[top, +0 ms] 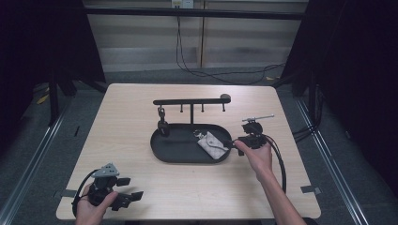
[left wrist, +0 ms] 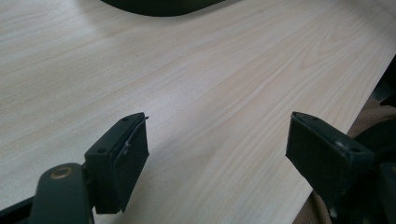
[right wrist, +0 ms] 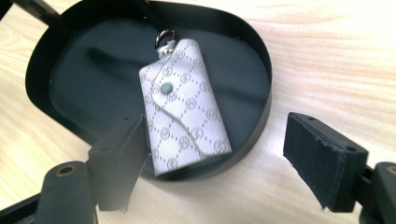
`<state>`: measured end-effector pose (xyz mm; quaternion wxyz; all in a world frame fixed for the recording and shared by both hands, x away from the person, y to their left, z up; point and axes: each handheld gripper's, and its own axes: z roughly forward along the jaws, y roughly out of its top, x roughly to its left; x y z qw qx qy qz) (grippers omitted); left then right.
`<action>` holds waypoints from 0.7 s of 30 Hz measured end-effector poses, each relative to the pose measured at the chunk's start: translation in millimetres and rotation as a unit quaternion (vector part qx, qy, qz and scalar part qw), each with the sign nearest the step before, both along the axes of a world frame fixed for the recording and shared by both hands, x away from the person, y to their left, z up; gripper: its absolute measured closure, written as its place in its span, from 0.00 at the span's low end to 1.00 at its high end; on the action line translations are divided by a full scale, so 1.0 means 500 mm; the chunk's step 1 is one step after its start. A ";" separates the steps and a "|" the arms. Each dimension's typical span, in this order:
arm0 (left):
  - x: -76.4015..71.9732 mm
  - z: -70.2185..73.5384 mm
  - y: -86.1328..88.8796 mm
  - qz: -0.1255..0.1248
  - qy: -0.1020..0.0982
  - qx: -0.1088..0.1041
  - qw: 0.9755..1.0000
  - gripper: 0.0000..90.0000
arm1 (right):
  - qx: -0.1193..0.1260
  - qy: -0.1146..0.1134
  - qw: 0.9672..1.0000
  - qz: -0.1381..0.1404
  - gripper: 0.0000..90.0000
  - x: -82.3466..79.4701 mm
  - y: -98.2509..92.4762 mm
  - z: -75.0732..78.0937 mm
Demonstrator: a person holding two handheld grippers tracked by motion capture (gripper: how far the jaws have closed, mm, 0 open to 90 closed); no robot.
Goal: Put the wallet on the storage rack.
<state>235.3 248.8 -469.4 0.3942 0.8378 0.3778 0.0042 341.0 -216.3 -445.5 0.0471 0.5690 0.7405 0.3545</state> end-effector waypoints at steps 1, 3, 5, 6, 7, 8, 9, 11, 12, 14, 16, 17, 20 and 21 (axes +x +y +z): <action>0.000 0.000 0.000 0.001 -0.001 0.000 1.000 0.23 | -0.003 -0.003 1.000 0.004 0.23 -0.006 -0.001 -0.001; 0.000 0.001 0.000 0.002 -0.002 0.000 1.000 0.23 | -0.003 -0.005 1.000 0.005 0.23 -0.011 -0.002 -0.001; 0.000 0.001 0.000 0.000 -0.003 -0.001 1.000 0.23 | -0.008 -0.012 1.000 0.005 0.23 -0.021 -0.006 0.000; 0.000 0.002 0.000 -0.003 -0.002 0.001 1.000 0.23 | -0.021 -0.014 1.000 0.005 0.23 -0.026 -0.006 0.001; 0.000 0.002 0.000 -0.003 -0.002 0.003 1.000 0.23 | -0.040 -0.015 0.999 0.007 0.22 -0.036 -0.007 0.000; 0.000 0.002 0.000 -0.003 -0.002 0.004 1.000 0.23 | -0.039 -0.012 0.999 0.008 0.22 -0.041 -0.009 -0.002; 0.000 0.002 0.000 -0.003 -0.002 0.004 1.000 0.23 | -0.041 -0.012 0.999 0.009 0.22 -0.046 -0.011 -0.002; -0.001 0.002 0.000 0.000 -0.004 0.001 1.000 0.23 | -0.038 -0.017 0.999 0.012 0.22 -0.057 -0.015 -0.003; -0.001 0.003 0.000 0.001 -0.005 -0.001 1.000 0.23 | -0.037 -0.019 0.999 0.012 0.22 -0.063 -0.017 -0.003; -0.001 0.003 0.001 0.002 -0.006 -0.003 1.000 0.23 | -0.038 -0.022 0.999 0.014 0.22 -0.075 -0.021 -0.004; -0.001 0.003 0.001 0.004 -0.005 -0.005 1.000 0.23 | -0.038 -0.024 0.999 0.017 0.22 -0.087 -0.026 -0.005; -0.001 0.003 0.001 0.004 -0.005 -0.005 1.000 0.23 | -0.038 -0.025 0.999 0.016 0.22 -0.093 -0.028 -0.005; -0.002 0.002 0.000 0.005 -0.007 -0.009 1.000 0.23 | -0.037 -0.030 0.999 0.014 0.22 -0.110 -0.034 -0.006; -0.002 0.002 0.000 0.005 -0.006 -0.010 1.000 0.23 | -0.036 -0.034 0.999 0.017 0.22 -0.116 -0.037 -0.006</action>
